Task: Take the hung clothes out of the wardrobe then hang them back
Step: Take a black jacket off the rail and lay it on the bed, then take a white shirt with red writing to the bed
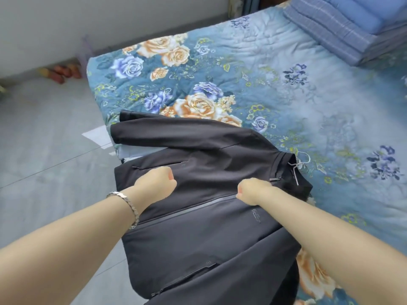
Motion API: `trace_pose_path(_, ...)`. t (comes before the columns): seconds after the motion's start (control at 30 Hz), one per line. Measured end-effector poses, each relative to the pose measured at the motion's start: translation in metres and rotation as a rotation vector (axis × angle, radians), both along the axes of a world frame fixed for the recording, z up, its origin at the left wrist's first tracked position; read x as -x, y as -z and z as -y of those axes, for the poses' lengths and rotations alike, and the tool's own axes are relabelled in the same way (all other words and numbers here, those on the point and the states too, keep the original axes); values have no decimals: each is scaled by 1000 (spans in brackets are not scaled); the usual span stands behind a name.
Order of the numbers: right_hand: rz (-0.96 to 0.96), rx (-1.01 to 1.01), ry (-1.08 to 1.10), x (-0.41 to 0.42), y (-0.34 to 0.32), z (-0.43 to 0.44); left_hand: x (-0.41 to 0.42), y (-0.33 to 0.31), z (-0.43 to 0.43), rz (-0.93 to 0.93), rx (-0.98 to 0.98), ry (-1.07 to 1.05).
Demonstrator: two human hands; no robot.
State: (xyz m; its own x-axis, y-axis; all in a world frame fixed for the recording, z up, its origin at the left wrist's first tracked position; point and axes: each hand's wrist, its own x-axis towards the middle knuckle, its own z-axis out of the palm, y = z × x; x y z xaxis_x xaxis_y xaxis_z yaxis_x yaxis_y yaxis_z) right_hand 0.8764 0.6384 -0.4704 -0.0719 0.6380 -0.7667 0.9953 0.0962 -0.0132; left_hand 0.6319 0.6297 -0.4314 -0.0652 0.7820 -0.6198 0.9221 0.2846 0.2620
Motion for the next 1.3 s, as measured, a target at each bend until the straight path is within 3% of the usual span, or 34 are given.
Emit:
trace_pose_path(0.23,-82,-73,-222,166,-80,37,92,-69,54,-68,-87,-7)
trace_pose_path(0.6,-248,-331,-772,506,-243,142,381,-191,236,-184,-224,-404)
trace_pose_path(0.83,-475,-345,-1150,698,-335,258,529,-270,383,-365,-235,-732)
trace_pose_path(1.03,-685,-405,-1526,815,-401,372,588,-346,509,-538,-238,-1108)
trace_pose_path(1.3,-951,-326,-1918,885,-488,524,596,-438,670,-701,-265,-1583)
